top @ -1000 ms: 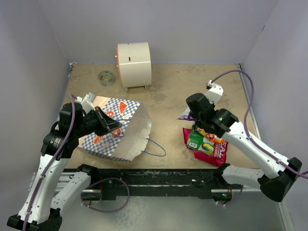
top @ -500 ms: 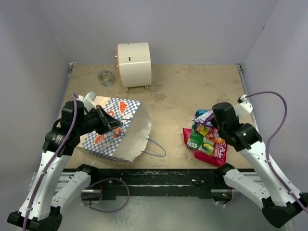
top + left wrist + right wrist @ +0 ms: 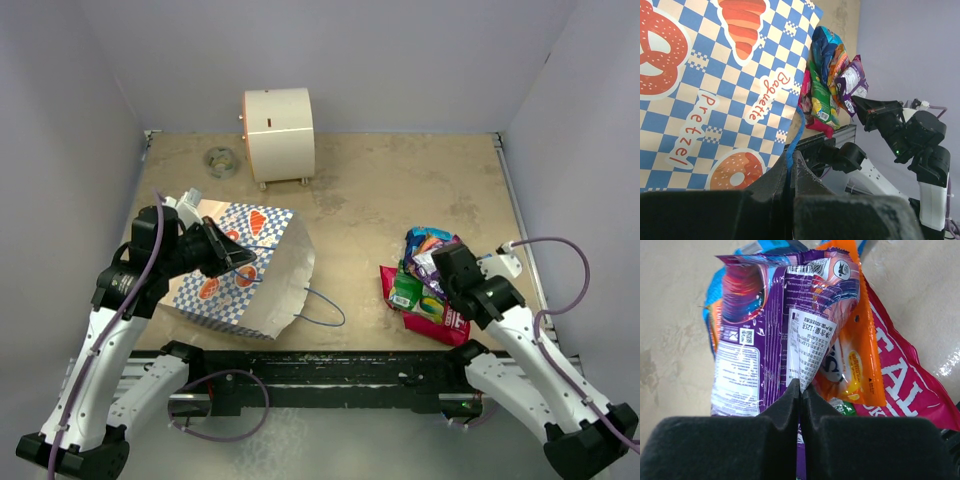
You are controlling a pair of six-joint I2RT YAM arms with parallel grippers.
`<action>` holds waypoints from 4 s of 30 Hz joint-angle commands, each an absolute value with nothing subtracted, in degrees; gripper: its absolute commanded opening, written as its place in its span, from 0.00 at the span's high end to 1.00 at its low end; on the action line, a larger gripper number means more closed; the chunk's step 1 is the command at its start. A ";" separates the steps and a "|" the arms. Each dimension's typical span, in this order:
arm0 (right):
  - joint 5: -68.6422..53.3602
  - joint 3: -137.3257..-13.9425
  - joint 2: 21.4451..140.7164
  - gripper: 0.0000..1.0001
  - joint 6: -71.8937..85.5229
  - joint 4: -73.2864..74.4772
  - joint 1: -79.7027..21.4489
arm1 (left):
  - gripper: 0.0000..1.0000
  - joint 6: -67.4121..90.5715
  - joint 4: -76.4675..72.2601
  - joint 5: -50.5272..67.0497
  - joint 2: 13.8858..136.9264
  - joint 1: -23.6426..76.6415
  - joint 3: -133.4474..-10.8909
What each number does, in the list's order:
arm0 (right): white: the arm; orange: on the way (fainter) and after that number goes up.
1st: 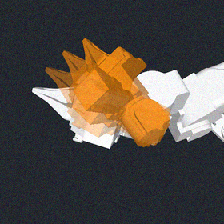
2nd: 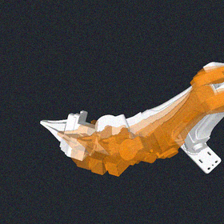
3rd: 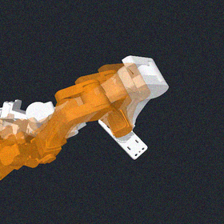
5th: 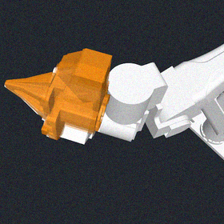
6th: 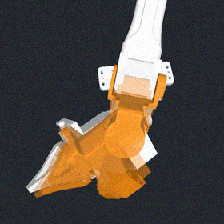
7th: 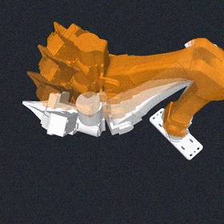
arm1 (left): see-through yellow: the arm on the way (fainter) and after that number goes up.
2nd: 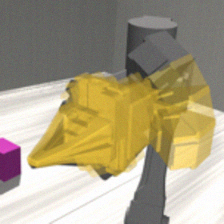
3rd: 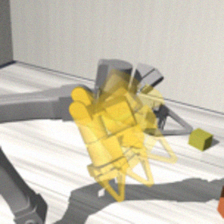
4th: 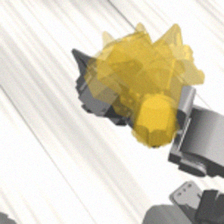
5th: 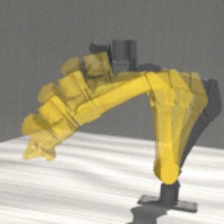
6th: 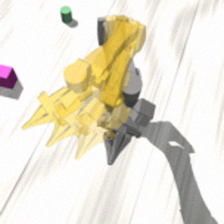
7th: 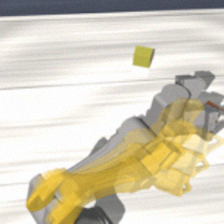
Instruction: Take the snacks out of the paper bag
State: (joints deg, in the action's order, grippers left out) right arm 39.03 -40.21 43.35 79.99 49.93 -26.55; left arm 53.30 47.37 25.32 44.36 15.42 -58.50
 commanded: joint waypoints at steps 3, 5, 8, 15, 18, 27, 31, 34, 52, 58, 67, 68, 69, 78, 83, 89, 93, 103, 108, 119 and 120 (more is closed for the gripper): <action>36.77 -37.31 46.60 0.89 88.26 54.66 -26.19 | 1.00 52.19 45.68 25.60 43.96 15.55 -60.90; 37.19 -37.62 46.51 0.83 88.03 54.90 -26.19 | 1.00 52.14 45.63 25.58 43.98 15.56 -61.01; 37.20 -38.75 45.75 0.58 88.97 57.39 -26.10 | 1.00 52.05 45.52 25.42 44.01 15.55 -61.21; 39.34 -45.48 34.22 0.21 82.73 59.36 -26.13 | 1.00 49.97 46.04 24.82 46.25 15.50 -64.71; 39.40 -47.17 29.23 0.10 75.28 55.36 -26.18 | 1.00 48.46 46.50 24.84 47.86 15.55 -66.90; 34.80 -50.44 31.42 0.02 54.00 46.57 -26.17 | 1.00 42.53 48.38 25.24 52.80 15.56 -74.43; 31.95 -52.48 33.09 0.02 41.28 36.78 -26.15 | 1.00 41.34 46.58 28.23 54.32 15.51 -76.80; 28.01 -53.90 36.76 0.02 31.25 28.70 -26.15 | 1.00 41.36 43.28 32.97 54.90 15.54 -77.58; -3.81 -53.30 67.00 0.00 17.73 -11.87 -56.23 | 1.00 43.94 47.77 37.60 44.68 15.53 -74.13; -3.04 -50.12 74.19 0.00 6.22 -25.81 -68.17 | 1.00 42.15 62.36 24.64 40.56 15.50 -75.01; 1.81 -43.31 79.75 0.07 -11.43 -41.00 -75.45 | 1.00 45.16 65.73 20.70 41.50 15.56 -76.58; 2.00 -42.95 79.68 0.07 -14.03 -40.90 -75.61 | 1.00 45.27 66.59 20.66 41.29 15.53 -76.37; 3.13 -42.25 79.32 0.07 -15.77 -40.92 -75.74 | 1.00 45.35 67.11 21.03 40.93 15.53 -75.75; 2.63 -29.88 60.66 0.08 -25.88 -34.24 -75.90 | 1.00 47.36 61.59 26.22 38.44 15.52 -69.86; -6.35 -27.78 54.62 0.20 -31.52 -30.52 -75.94 | 1.00 47.65 55.93 28.54 41.06 15.55 -70.80; -6.31 -34.49 72.03 0.24 -36.59 -38.66 -75.98 | 1.00 46.67 54.67 28.40 42.14 15.54 -72.39; 3.00 -39.07 86.48 0.21 -35.51 -53.22 -75.97 | 1.00 46.42 54.31 28.17 41.41 15.53 -72.29; 17.50 -54.03 111.49 0.13 -29.71 -63.71 -75.67 | 1.00 44.80 56.27 28.41 43.06 15.51 -76.17; 22.04 -57.20 117.20 0.07 -24.78 -64.66 -75.04 | 1.00 40.95 60.09 28.66 46.22 15.56 -80.35; 29.95 -61.50 124.08 0.18 -15.31 -57.83 -71.46 | 1.00 38.25 62.05 28.91 46.93 15.50 -81.18; 29.79 -61.60 124.26 0.21 -14.83 -56.92 -71.19 | 1.00 38.07 62.05 28.81 47.13 15.55 -81.31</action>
State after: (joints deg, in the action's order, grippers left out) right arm 26.06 -58.92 123.87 -20.01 -59.29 -72.36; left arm 40.53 62.39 28.14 46.76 15.44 -79.09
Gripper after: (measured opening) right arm 0.848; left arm 0.017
